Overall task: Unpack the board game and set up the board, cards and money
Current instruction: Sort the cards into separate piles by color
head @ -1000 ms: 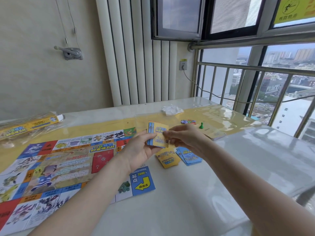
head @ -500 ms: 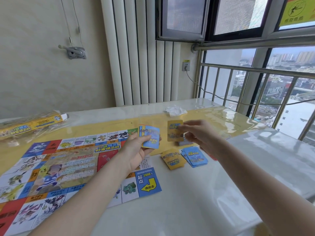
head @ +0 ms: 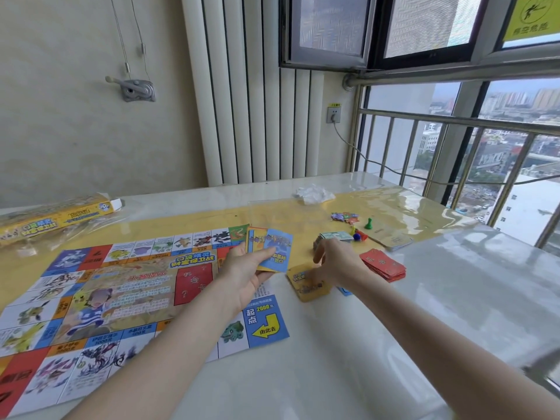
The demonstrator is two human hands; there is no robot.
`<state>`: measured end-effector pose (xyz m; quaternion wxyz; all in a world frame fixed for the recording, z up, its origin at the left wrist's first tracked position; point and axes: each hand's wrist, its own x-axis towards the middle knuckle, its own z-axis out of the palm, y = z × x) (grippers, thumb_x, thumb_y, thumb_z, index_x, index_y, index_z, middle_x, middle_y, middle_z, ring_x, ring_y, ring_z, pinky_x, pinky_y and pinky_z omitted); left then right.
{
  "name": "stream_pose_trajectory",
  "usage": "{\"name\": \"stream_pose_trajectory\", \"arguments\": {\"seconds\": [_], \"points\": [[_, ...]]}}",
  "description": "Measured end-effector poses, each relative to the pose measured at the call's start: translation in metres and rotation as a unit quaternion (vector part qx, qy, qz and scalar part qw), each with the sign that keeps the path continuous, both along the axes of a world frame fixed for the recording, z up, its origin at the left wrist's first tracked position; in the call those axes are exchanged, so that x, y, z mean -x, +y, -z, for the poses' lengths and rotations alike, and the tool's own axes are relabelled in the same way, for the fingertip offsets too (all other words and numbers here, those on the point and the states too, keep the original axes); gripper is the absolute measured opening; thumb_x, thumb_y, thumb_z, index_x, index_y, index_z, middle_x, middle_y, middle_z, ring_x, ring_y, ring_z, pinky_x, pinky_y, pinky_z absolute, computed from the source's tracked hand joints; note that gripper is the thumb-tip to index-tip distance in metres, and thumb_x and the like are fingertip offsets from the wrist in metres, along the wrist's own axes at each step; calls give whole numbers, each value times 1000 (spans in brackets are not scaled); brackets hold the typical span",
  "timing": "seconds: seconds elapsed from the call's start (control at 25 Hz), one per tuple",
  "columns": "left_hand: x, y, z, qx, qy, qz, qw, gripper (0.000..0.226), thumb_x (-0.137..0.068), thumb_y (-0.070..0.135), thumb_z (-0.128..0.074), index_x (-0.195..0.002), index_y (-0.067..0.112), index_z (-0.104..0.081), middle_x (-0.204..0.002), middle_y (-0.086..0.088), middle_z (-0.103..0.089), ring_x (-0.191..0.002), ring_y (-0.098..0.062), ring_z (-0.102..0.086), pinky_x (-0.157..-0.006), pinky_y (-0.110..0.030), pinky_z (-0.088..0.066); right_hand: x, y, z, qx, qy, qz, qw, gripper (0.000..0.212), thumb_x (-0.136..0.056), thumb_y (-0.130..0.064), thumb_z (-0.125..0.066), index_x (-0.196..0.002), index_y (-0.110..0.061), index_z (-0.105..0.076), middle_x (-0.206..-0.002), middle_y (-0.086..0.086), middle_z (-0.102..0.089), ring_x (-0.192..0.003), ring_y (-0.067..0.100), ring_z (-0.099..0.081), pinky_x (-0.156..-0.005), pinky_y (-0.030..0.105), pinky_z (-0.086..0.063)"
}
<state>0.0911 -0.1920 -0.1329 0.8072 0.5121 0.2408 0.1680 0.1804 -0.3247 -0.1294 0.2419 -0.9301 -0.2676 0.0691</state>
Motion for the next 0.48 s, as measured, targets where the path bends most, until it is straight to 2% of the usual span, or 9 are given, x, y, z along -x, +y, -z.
{"name": "stream_pose_trajectory", "arguments": {"seconds": [0.08, 0.16, 0.28, 0.4, 0.48], "points": [[-1, -3, -2, 4, -8, -1, 1000, 21, -86, -6, -56, -84, 14, -53, -80, -6, -63, -48, -11, -65, -48, -23, -54, 0, -2, -6, -64, 18, 2, 998, 17, -79, -21, -70, -82, -7, -61, -75, 4, -57, -70, 17, -55, -60, 27, -44], [-3, -7, -5, 7, -17, 4, 1000, 22, -86, -6, -57, -84, 15, -52, -80, -7, -63, -56, -15, -64, -52, -25, -54, 0, -3, -14, -156, 61, 3, 986, 23, -87, -23, -61, -72, -5, -59, -62, 3, -57, -52, 14, -51, -49, 21, -41], [-6, -16, -7, -2, -14, 20, 1000, 21, -86, -4, -58, -86, 15, -52, -80, -6, -64, -63, -15, -63, -63, -30, -53, 2, -4, -20, -274, 125, -15, 953, 21, -87, -20, -62, -90, 1, -62, -66, 6, -62, -50, 14, -52, -45, 21, -40], [-11, -20, -7, -33, -4, 51, 998, 21, -84, -2, -61, -90, 16, -54, -82, -5, -65, -63, -14, -64, -57, -26, -53, 0, -12, -26, -287, 121, -44, 949, 17, -82, -9, -67, -97, -3, -61, -64, 4, -61, -50, 13, -51, -45, 20, -40], [-13, -25, -9, -56, -3, 62, 997, 21, -84, -3, -62, -91, 15, -54, -83, -6, -65, -69, -17, -63, -64, -29, -51, -2, -21, -33, -256, 121, -81, 956, 13, -82, -10, -67, -94, -5, -61, -60, 3, -59, -46, 10, -50, -44, 18, -39]]}}
